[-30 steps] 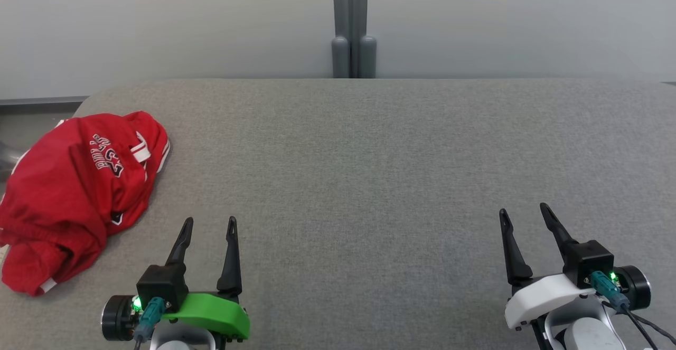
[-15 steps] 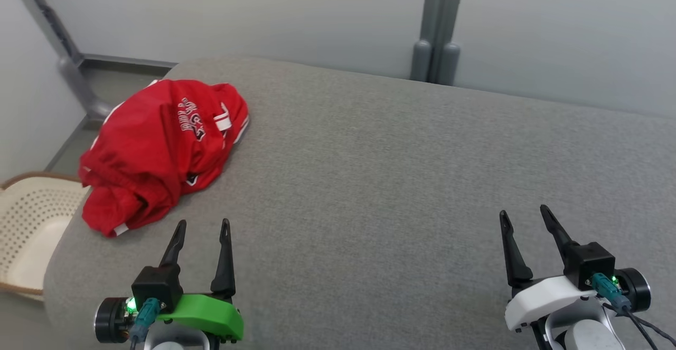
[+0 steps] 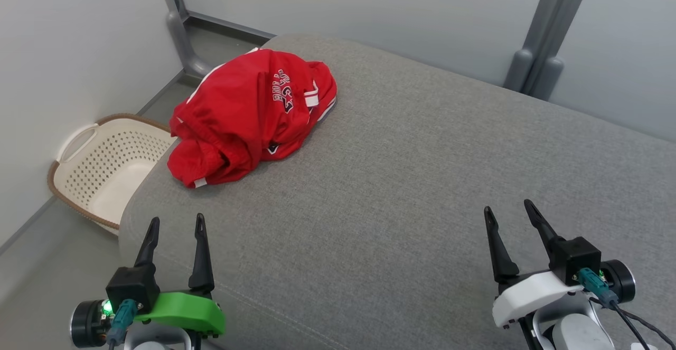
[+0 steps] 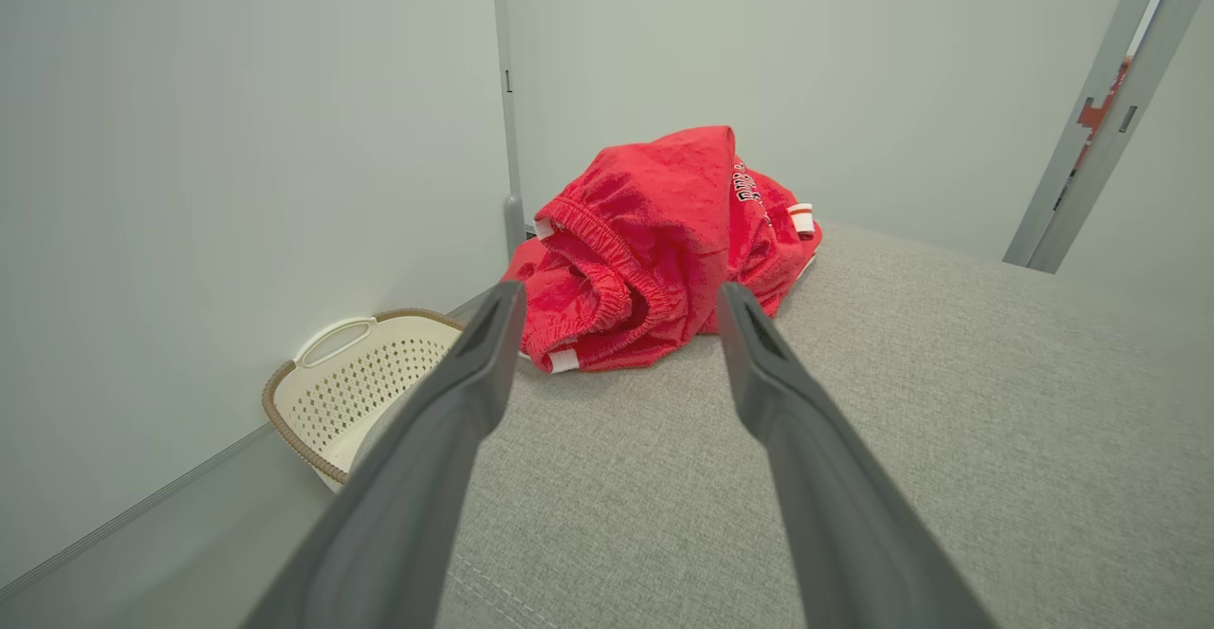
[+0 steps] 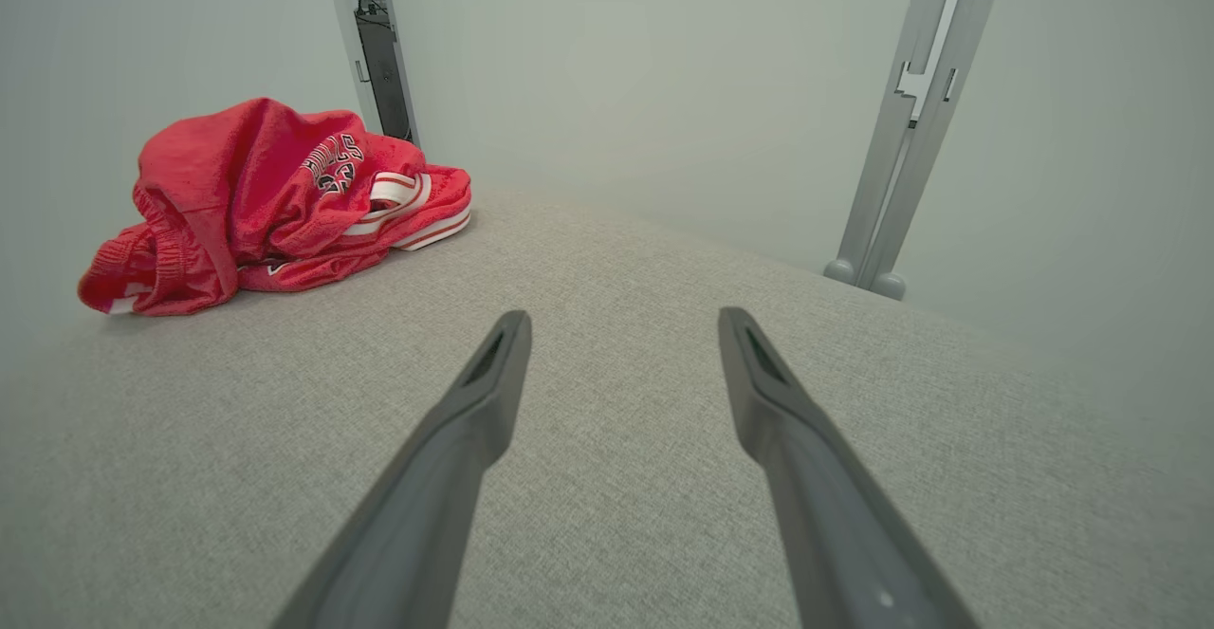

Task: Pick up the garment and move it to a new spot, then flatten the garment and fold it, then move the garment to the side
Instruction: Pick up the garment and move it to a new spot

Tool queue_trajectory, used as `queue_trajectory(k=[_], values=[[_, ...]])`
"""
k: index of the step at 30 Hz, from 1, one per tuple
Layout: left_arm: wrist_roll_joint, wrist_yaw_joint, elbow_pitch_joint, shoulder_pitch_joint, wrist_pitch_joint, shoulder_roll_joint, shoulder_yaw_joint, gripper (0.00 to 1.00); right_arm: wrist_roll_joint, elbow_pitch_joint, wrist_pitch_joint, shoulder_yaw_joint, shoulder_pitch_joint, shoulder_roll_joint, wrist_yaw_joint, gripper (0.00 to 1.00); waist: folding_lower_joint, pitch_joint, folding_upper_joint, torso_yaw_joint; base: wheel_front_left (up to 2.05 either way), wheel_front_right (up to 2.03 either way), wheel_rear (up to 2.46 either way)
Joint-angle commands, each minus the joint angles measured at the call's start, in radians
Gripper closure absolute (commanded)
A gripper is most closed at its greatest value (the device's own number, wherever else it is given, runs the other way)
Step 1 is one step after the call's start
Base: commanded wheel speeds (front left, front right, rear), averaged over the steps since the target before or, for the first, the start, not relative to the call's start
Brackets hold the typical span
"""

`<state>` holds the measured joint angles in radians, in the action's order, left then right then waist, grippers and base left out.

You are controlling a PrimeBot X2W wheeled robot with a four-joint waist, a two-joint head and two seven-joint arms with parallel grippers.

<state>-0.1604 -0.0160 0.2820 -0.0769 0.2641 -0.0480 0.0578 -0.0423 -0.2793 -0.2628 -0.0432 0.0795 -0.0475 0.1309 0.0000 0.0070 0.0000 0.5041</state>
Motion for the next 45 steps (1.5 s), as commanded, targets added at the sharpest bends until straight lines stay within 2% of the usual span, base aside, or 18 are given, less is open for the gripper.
queue_trajectory(k=[1, 15, 18, 26, 32, 39, 41, 45], values=[[0.011, 0.006, -0.009, 0.010, 0.001, -0.004, -0.009, 0.00, 0.001, -0.005, -0.003, -0.007, 0.014, -0.005, 0.000, 0.00, 0.0000, 0.028, 0.0000, 0.030, 0.00, 0.00, 0.00], [-0.027, 0.022, -0.024, 0.020, 0.001, -0.004, -0.041, 0.00, 0.019, -0.028, -0.003, -0.022, 0.056, -0.005, 0.000, 0.00, 0.0000, 0.057, 0.0000, 0.038, 0.00, 0.00, 0.00], [-0.059, 0.024, 0.010, -0.025, 0.001, -0.004, -0.043, 0.00, 0.032, -0.019, -0.003, -0.009, 0.052, -0.005, 0.000, 0.00, 0.0000, 0.071, 0.0000, 0.038, 0.00, 0.00, 0.00], [-0.141, -0.025, 0.244, -0.258, 0.001, -0.004, -0.010, 0.00, 0.077, 0.024, -0.003, 0.048, 0.016, -0.005, 0.000, 0.00, 0.0000, 0.119, 0.0000, 0.030, 0.00, 0.00, 0.00], [-0.249, -0.055, 0.456, -0.474, -0.032, -0.022, -0.081, 0.00, 0.118, 0.054, -0.003, 0.020, 0.038, -0.006, -0.001, 0.00, 0.0000, 0.196, 0.0000, -0.104, 0.00, 0.00, 0.00], [-0.336, -0.090, 0.612, -0.648, -0.108, -0.071, -0.127, 0.00, 0.169, 0.087, 0.002, 0.025, 0.062, -0.005, -0.001, 0.00, 0.0000, 0.291, 0.0000, -0.228, 0.00, 0.00, 0.00], [-0.349, -0.090, 0.648, -0.679, -0.134, -0.091, -0.134, 0.00, 0.178, 0.104, 0.004, 0.030, 0.069, -0.005, -0.001, 0.00, 0.0000, 0.319, 0.0000, -0.253, 0.00, 0.00, 0.00], [-0.336, -0.050, 0.710, -0.730, -0.169, -0.132, -0.135, 0.00, 0.184, 0.128, 0.007, 0.034, 0.073, -0.004, -0.001, 0.00, 0.0000, 0.367, 0.0000, -0.288, 0.00, 0.00, 0.00]])
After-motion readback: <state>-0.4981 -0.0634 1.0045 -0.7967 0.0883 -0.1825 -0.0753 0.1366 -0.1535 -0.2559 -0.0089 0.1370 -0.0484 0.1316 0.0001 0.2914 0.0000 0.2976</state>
